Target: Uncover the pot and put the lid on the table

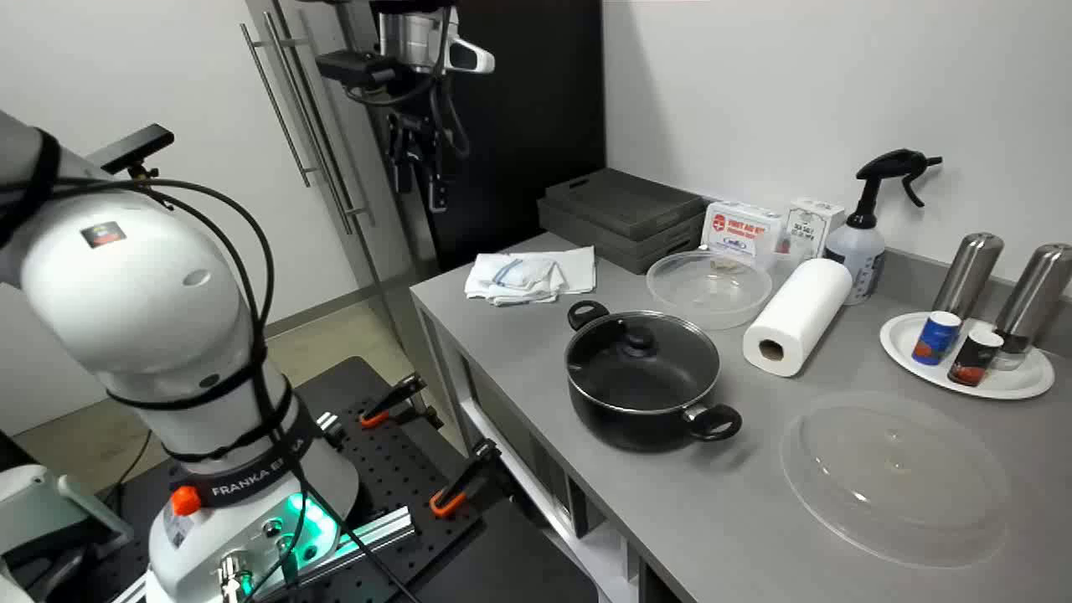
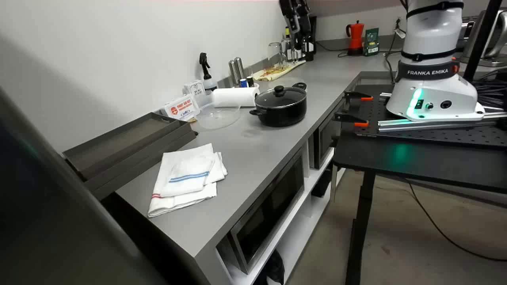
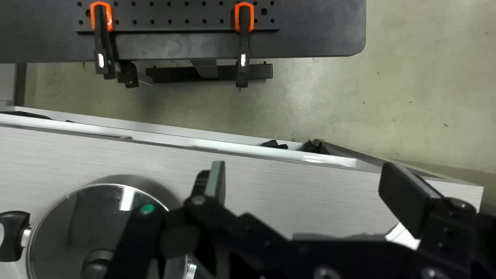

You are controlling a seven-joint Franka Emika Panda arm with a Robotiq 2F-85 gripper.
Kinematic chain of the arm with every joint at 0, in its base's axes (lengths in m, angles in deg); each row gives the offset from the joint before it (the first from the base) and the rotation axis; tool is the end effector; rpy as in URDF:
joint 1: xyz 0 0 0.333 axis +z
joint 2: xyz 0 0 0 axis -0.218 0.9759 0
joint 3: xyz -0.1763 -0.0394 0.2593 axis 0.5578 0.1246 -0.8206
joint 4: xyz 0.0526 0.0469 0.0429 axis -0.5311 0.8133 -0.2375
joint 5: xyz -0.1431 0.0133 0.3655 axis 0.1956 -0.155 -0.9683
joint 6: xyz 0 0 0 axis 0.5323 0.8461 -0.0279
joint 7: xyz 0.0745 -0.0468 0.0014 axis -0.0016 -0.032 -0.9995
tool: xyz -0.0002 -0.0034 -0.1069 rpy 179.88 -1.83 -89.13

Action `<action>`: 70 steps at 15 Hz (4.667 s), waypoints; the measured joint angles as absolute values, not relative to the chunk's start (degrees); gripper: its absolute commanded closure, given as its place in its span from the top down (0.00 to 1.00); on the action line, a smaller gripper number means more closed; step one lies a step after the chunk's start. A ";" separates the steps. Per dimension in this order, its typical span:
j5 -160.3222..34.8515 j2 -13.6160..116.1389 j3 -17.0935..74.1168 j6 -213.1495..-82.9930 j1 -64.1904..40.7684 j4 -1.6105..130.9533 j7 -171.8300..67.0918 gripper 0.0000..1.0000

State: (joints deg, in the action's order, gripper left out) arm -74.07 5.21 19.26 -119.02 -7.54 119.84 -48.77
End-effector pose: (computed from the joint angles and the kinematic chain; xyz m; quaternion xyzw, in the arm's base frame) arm 0.3488 0.0750 0.4170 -0.9929 0.0171 0.1142 0.0280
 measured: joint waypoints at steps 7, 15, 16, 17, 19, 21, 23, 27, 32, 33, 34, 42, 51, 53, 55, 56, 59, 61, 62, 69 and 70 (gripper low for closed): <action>-74.07 5.22 19.26 -119.02 -7.54 119.85 -48.78 1.00; -74.07 5.22 19.26 -119.02 -7.54 119.85 -48.78 1.00; -74.07 5.22 19.26 -119.02 -7.54 119.85 -48.78 1.00; -74.07 5.22 19.26 -119.02 -7.54 119.85 -48.78 1.00; -74.07 5.22 19.26 -119.02 -7.54 119.85 -48.78 1.00; -74.07 5.22 19.26 -119.02 -7.54 119.85 -48.78 1.00; -74.07 5.22 19.26 -119.02 -7.54 119.85 -48.78 1.00; -74.07 5.64 19.35 -119.32 -7.85 119.82 -48.78 1.00; -74.01 9.84 20.49 -123.07 -9.61 118.25 -48.81 1.00; -74.01 11.17 20.79 -124.11 -10.06 117.68 -48.81 1.00; -74.01 12.60 21.14 -125.00 -10.49 117.00 -48.81 1.00; -73.89 25.21 24.55 -130.57 -14.42 109.15 -48.62 1.00; -73.61 33.39 27.92 -138.11 -17.45 103.60 -45.40 1.00; -73.63 34.51 28.57 -138.99 -17.78 103.11 -44.95 1.00; -73.66 35.50 29.10 -139.73 -18.13 102.74 -44.68 1.00; -73.68 35.95 29.34 -140.07 -18.29 102.61 -44.64 1.00; -73.70 37.23 29.99 -141.41 -18.67 102.41 -44.48 1.00; -73.70 38.07 30.34 -142.54 -18.83 102.38 -44.22 1.00; -73.70 38.48 30.48 -143.17 -18.89 102.39 -43.98 1.00; -73.68 41.17 32.00 -147.51 -19.39 102.39 -41.75 1.00; -73.68 41.54 32.20 -147.94 -19.55 102.39 -41.44 1.00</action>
State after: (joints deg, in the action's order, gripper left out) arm -73.68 41.54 32.20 -147.94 -19.55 102.39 -41.44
